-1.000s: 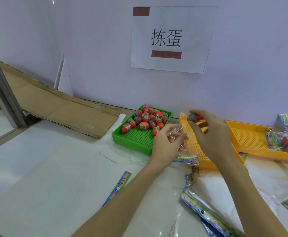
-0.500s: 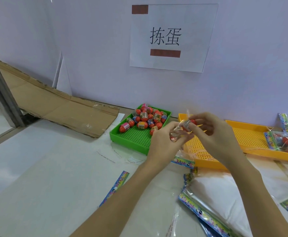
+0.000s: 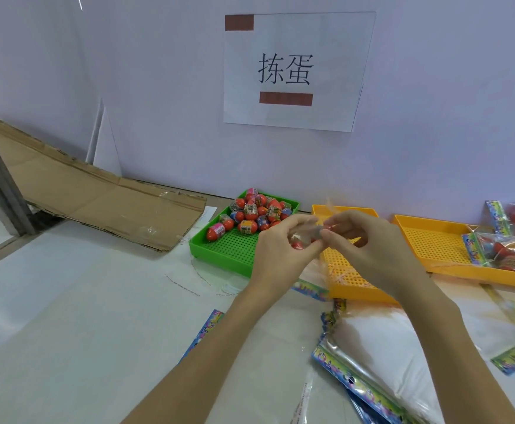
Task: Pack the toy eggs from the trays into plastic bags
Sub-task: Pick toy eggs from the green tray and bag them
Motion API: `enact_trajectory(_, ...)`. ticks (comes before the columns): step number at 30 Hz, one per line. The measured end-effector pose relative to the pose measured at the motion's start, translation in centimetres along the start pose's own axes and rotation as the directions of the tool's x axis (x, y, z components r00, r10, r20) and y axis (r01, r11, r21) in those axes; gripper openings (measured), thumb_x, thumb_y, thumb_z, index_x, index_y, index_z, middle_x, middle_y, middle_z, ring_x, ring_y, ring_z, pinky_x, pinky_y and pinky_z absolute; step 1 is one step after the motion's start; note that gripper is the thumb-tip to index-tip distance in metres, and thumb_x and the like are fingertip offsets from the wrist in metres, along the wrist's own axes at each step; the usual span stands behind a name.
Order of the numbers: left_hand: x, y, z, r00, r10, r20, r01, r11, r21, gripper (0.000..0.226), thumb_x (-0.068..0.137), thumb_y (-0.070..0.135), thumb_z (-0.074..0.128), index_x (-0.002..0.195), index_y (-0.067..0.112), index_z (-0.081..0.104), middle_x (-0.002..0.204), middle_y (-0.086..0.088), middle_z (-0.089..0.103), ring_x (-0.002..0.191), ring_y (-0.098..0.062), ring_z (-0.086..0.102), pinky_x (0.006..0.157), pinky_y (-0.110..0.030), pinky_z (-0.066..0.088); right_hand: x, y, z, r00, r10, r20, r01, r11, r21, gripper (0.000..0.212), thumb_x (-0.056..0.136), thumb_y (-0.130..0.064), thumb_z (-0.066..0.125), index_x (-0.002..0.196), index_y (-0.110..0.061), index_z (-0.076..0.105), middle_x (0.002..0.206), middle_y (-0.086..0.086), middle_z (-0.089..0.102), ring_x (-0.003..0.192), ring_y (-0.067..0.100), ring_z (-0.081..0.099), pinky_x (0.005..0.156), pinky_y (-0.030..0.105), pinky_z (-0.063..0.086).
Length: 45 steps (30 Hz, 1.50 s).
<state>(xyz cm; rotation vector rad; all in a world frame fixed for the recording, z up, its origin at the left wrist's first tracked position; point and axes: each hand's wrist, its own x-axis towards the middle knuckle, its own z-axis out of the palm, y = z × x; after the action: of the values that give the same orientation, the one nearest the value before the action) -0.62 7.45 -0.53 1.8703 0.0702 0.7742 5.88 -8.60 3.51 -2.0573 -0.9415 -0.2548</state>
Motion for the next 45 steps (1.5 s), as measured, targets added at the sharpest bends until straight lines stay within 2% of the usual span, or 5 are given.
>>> enact_trajectory(17,-0.1,-0.4,-0.3,0.970,0.240,0.032,-0.242,0.959,0.149,0.021,0.090,0.013,0.079,0.111,0.011,0.077,0.090,0.003,0.077,0.078,-0.001,0.068,0.068,-0.012,0.052,-0.2,-1.2,1.6,0.997,0.008,0.080,0.003,0.990,-0.139,0.025,0.104,-0.033,0.057,0.103,-0.020,0.077,0.091,-0.002,0.074,0.084,0.010,0.065,0.074,0.028,0.054)
enact_trajectory(23,-0.1,-0.2,-0.4,0.950,0.309,-0.050,-0.296,0.938,0.178,0.022,0.088,0.014,0.082,0.110,0.013,0.076,0.087,0.009,0.074,0.076,0.004,0.064,0.071,-0.012,0.052,-0.2,-1.7,1.4,0.998,0.005,0.062,-0.006,1.000,0.026,0.018,0.104,-0.034,0.058,0.106,-0.024,0.073,0.091,-0.019,0.070,0.090,-0.009,0.065,0.076,0.005,0.048)
enact_trajectory(34,0.1,0.2,-0.3,0.993,0.107,-0.055,-0.108,0.994,-0.026,0.026,0.080,0.032,0.089,0.098,0.021,0.073,0.078,0.010,0.071,0.074,-0.009,0.066,0.067,-0.017,0.050,-0.6,-0.9,-0.3,0.924,0.074,0.375,-0.069,0.997,-0.026,0.043,0.087,-0.032,0.081,0.118,-0.037,0.052,0.100,-0.021,0.071,0.097,-0.002,0.062,0.077,0.015,0.048)
enact_trajectory(41,0.8,0.1,-1.0,0.982,-0.135,0.131,0.150,0.983,-0.105,0.037,0.096,0.052,0.066,0.105,0.017,0.075,0.090,-0.001,0.078,0.068,-0.007,0.069,0.063,-0.027,0.054,-0.3,-0.8,-0.5,0.985,0.025,0.168,-0.014,0.998,-0.065,0.021,0.097,-0.013,0.070,0.112,-0.023,0.061,0.087,-0.019,0.073,0.093,0.000,0.065,0.080,0.010,0.045)
enact_trajectory(45,0.7,0.2,-1.0,0.927,-0.170,0.335,0.203,0.977,-0.065,0.035,0.096,0.049,0.069,0.119,0.023,0.074,0.106,0.004,0.078,0.096,-0.011,0.074,0.088,-0.034,0.061,-0.2,-0.6,-1.0,0.997,0.004,0.075,-0.001,0.999,-0.052,0.018,0.097,-0.010,0.069,0.109,-0.023,0.067,0.083,-0.016,0.072,0.089,-0.004,0.064,0.070,0.005,0.044)
